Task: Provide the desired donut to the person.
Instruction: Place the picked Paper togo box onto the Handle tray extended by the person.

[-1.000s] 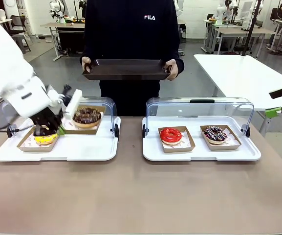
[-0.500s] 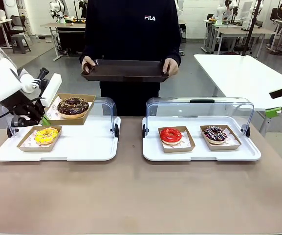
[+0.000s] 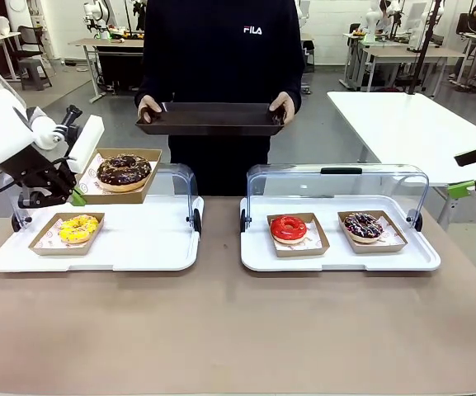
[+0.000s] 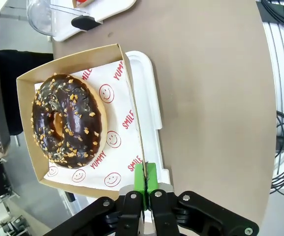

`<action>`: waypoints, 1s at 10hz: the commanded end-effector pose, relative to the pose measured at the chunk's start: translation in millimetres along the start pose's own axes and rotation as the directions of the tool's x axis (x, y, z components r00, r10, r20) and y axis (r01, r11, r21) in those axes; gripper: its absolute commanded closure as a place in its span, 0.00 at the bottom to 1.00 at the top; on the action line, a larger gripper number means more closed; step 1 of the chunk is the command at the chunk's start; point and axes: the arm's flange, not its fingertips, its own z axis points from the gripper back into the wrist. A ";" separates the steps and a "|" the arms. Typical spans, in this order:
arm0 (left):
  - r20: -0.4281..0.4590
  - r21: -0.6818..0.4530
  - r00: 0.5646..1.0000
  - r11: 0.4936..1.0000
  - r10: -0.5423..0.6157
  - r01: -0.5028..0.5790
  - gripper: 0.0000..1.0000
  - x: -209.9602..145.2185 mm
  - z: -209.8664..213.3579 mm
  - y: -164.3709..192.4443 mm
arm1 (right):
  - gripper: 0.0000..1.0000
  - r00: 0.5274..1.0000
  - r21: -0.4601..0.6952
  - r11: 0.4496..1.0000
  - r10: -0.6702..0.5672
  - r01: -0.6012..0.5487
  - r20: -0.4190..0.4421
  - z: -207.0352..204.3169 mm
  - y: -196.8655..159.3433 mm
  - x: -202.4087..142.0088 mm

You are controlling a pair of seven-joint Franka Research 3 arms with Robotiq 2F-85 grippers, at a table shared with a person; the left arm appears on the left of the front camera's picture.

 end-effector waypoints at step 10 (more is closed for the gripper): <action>-0.024 0.019 1.000 1.000 0.010 -0.010 1.00 3.2 -0.6 -2.0 | 0.00 1.000 0.007 1.000 -0.001 0.001 0.022 -2.4 -1.4 -0.2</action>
